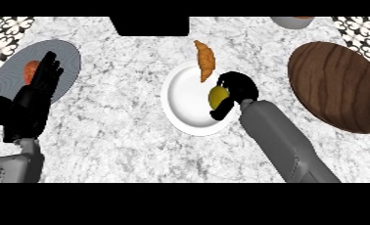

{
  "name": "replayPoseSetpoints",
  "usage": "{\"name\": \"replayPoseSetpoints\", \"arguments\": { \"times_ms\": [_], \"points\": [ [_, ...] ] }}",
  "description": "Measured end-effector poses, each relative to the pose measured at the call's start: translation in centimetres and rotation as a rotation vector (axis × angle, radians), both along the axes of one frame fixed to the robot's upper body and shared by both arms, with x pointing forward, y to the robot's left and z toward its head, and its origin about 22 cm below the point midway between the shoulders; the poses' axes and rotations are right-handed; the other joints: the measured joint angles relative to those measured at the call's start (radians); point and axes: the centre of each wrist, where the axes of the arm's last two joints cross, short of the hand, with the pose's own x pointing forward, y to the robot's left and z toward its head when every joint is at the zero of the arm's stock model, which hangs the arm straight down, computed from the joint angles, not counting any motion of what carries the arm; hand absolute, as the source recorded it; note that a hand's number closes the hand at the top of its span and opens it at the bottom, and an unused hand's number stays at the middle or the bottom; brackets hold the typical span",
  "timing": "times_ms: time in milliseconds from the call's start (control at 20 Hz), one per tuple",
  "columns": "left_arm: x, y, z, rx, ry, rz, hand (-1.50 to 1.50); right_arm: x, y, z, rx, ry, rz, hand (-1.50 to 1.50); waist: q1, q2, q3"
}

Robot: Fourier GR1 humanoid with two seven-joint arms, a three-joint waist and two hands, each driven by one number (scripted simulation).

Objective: Pick the lemon from the plate and place it in the bowl

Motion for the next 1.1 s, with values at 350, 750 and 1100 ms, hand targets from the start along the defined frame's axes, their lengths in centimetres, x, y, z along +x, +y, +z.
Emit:
{"name": "replayPoseSetpoints", "arguments": {
  "times_ms": [350,750,1100],
  "points": [
    [-0.1,-0.6,-0.4,-0.001,-0.002,0.006,0.0,3.1,-1.7,3.3,-0.166,-0.137,-0.303,1.5,0.002,-0.002,0.0],
    [-0.3,0.1,-0.5,-0.005,0.014,0.025,0.0,4.8,-0.2,12.1,-0.275,-0.514,-0.469,1.5,-0.027,-0.018,-0.001],
    [-0.7,0.7,-0.5,0.0,0.017,0.039,0.0,3.0,-1.9,18.1,-0.237,-0.713,-0.557,1.5,-0.035,-0.018,0.0]
  ]
}}
